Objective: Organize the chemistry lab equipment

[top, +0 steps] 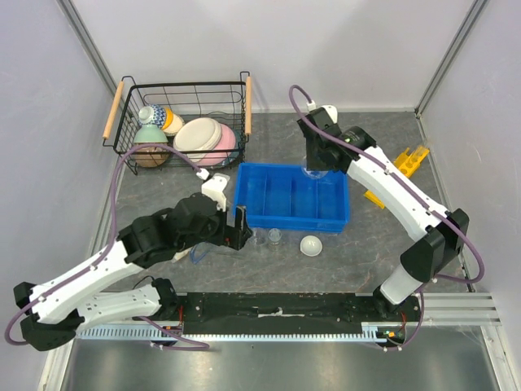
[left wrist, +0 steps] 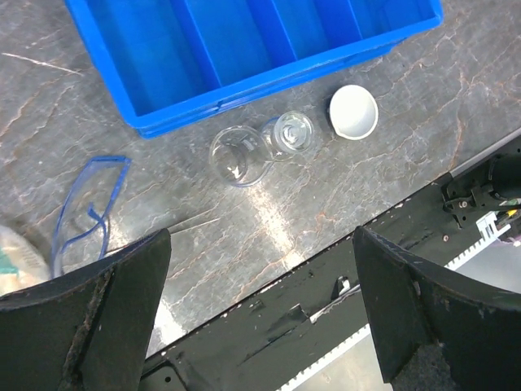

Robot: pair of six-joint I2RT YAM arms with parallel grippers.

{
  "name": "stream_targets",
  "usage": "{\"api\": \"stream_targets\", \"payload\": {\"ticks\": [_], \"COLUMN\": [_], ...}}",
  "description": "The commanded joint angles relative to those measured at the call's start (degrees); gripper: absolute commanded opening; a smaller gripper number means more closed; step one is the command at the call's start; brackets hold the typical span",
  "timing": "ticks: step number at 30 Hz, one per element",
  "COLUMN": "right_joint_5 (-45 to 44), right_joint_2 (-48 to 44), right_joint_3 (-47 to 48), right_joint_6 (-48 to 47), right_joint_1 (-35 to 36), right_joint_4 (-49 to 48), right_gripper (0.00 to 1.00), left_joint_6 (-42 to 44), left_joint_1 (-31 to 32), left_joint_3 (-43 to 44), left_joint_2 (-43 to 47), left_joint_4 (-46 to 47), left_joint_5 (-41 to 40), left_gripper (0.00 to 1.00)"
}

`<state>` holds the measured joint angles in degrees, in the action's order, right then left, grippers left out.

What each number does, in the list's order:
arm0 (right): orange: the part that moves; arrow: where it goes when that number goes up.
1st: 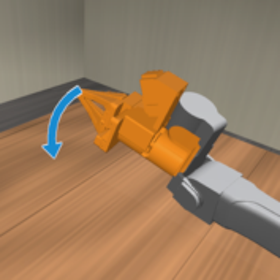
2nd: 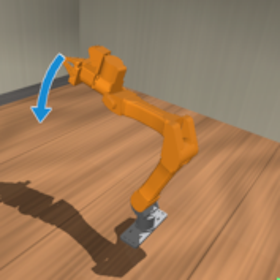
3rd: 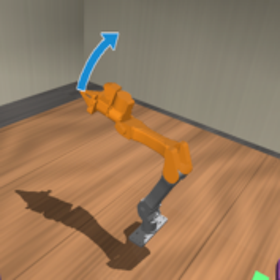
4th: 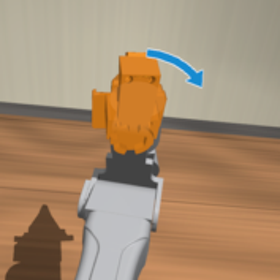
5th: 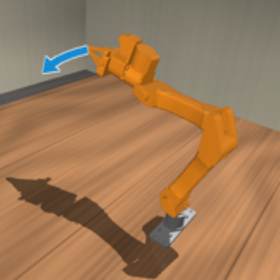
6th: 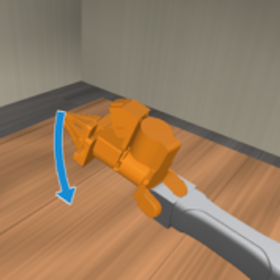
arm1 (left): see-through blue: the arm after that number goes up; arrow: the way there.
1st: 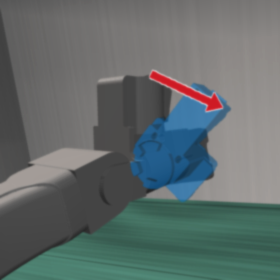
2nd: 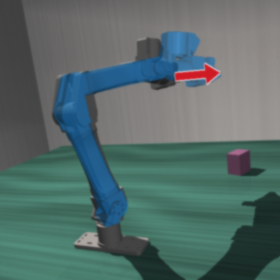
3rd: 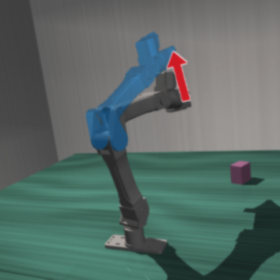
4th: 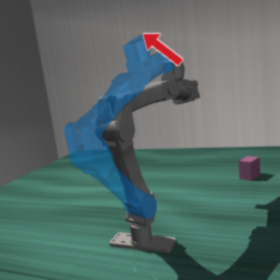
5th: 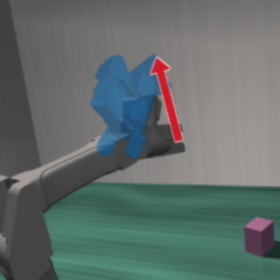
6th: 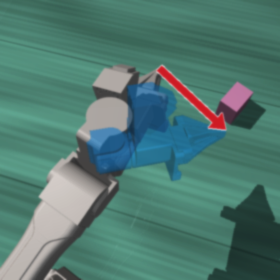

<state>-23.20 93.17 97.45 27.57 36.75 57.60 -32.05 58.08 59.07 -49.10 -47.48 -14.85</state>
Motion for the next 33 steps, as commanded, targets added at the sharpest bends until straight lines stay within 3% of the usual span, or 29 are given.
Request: {"api": "stream_targets", "payload": {"ticks": [1,7,13,24,33], "right_joint_5": [2.7,5.6,7.5,15.4,15.0], "right_joint_2": [-2.5,-2.1,-0.6,1.6,4.8], "right_joint_3": [-1.4,-5.1,-8.7,-11.4,-11.5], "right_joint_6": [-0.6,-0.9,-1.6,-0.4,-0.1], "right_joint_1": [-4.9,-12.6,-15.7,-17.0,-16.5], "right_joint_4": [-1.6,-2.1,-2.8,-7.2,-8.0], "right_gripper": [0.09,0.09,0.09,0.08,0.07], "left_joint_6": [2.1,2.2,1.9,1.2,1.3], "left_joint_1": [-0.1,-0.1,-0.2,-0.2,-0.2], "left_joint_3": [-1.4,-2.4,-4.0,-6.3,-6.8], "left_joint_2": [-3.5,-6.4,-6.2,-6.7,-7.0], "left_joint_4": [7.0,9.7,11.5,13.6,13.8], "left_joint_5": [3.2,5.2,6.6,9.1,9.1], "left_gripper": [0.99,0.99,0.99,0.98,0.98]}}
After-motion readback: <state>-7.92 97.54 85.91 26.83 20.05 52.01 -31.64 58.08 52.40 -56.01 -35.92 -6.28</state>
